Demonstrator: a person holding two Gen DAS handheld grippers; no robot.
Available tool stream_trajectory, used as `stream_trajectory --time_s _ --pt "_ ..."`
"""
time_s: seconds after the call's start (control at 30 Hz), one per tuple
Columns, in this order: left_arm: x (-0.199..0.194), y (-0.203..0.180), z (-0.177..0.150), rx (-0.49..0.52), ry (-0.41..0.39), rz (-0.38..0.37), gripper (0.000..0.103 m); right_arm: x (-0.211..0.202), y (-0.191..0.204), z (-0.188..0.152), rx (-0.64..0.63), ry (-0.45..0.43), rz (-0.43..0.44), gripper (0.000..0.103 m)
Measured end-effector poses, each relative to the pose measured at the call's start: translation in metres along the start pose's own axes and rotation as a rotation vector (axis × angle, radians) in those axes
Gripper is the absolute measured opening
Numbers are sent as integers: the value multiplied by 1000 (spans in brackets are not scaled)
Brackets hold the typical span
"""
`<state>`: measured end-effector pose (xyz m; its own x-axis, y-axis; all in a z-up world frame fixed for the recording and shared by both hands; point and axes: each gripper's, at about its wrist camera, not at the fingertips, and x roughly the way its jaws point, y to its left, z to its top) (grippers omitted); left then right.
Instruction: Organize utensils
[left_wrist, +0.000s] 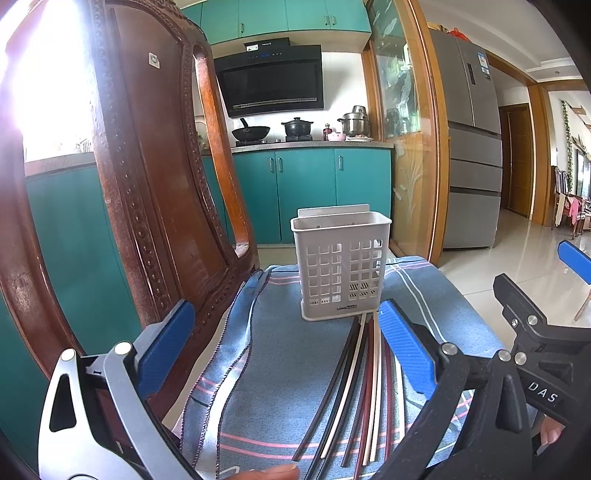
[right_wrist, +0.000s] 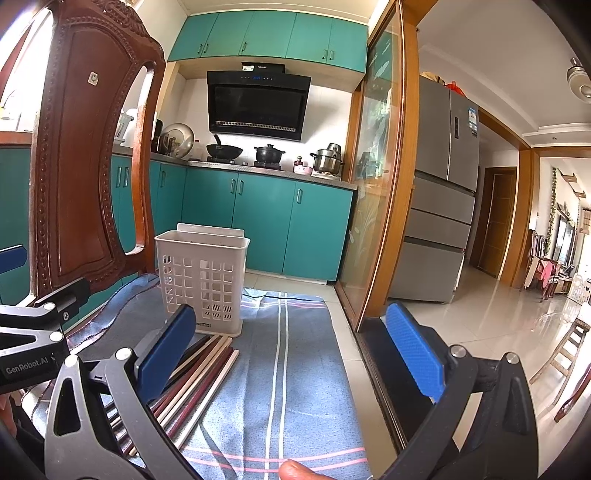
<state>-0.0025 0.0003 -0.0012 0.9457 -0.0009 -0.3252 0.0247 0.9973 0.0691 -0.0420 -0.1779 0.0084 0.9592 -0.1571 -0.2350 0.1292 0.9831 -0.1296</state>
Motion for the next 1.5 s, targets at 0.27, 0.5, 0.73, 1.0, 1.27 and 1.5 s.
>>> stream_trajectory --time_s 0.27,0.5,0.73,1.0,1.27,1.5 --pt "1 1 0 -1 -1 1 99 0 -2 0 1 -1 -2 101" --pt "2 2 0 -1 0 1 99 0 -2 0 0 -1 -2 101" --pt "2 2 0 -1 -1 1 99 0 -2 0 1 -2 -1 101" --pt "2 2 0 -4 -1 1 99 0 -2 0 1 -3 -1 101" --pt "2 3 1 -5 0 3 99 0 -3 0 4 -4 -1 101" --pt "3 4 1 -6 -1 3 99 1 -2 0 4 -5 -4 101"
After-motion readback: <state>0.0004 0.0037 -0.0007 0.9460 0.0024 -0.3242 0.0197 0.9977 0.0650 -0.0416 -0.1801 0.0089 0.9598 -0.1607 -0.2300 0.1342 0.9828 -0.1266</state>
